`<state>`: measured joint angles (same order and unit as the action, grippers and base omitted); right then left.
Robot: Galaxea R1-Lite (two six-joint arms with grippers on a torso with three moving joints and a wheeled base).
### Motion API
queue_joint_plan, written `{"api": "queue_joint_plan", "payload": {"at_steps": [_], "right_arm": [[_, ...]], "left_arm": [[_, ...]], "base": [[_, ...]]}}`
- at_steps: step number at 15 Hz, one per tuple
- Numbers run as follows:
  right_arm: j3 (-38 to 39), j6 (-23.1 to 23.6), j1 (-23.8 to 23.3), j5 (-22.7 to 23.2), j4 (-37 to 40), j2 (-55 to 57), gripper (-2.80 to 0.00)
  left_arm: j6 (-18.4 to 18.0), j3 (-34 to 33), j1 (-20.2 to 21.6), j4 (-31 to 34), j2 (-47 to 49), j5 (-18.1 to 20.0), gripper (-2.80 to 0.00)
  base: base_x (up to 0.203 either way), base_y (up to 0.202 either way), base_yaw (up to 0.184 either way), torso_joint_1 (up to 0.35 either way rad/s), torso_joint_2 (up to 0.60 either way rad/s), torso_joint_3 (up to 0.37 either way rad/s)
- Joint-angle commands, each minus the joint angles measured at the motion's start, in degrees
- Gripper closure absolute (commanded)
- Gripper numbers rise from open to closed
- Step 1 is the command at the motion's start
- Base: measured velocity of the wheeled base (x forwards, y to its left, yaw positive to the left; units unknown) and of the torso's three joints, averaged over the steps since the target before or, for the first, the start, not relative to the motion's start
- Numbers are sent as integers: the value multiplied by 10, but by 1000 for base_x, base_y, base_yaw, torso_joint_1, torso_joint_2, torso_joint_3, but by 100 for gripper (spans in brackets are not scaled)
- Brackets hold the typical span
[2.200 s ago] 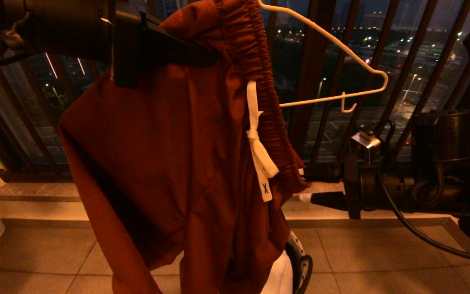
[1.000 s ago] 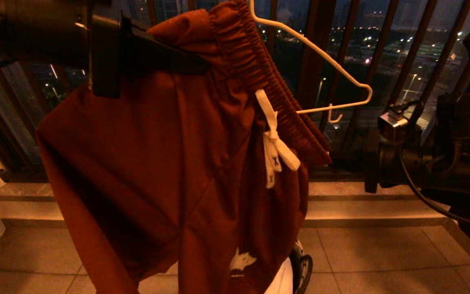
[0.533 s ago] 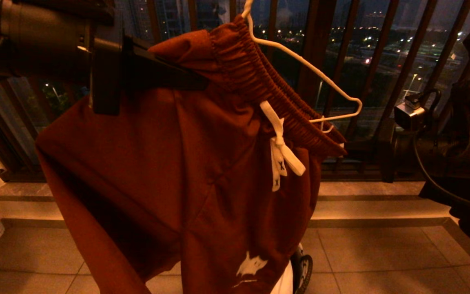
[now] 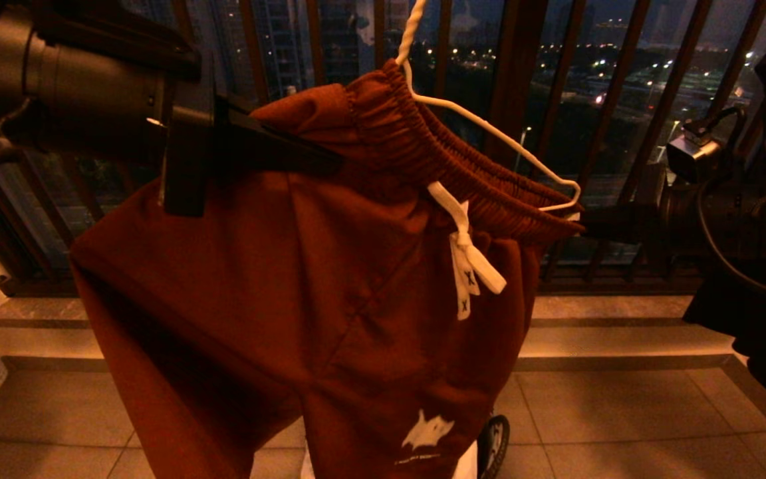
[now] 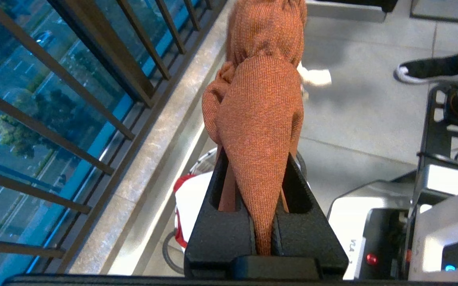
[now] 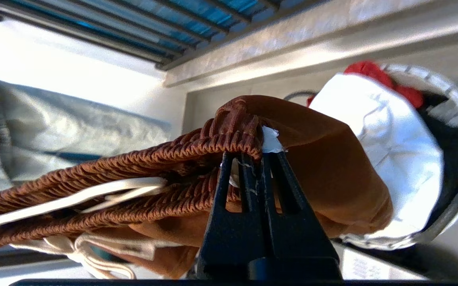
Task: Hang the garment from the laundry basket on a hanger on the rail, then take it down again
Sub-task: Hang the clothes on the clothes rack
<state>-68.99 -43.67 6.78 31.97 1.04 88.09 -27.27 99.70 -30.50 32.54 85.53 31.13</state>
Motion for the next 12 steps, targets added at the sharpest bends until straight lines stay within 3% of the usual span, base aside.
{"api": "queue_joint_plan", "payload": {"at_steps": [1,8,12], "right_arm": [[-18,1,0,-1,9,0,0],[-99,29,0,-32,90,-4,0],[-132,67,0,-68,129,-3,0]], "left_arm": [[-4,-6,0,2,1,2,0],[-7,-7,0,2,8,1,0],[-15,-11,0,2,10,0,0]], "base": [[0,0,0,0,0,0],[0,0,0,0,0,0],[0,0,0,0,0,0]]}}
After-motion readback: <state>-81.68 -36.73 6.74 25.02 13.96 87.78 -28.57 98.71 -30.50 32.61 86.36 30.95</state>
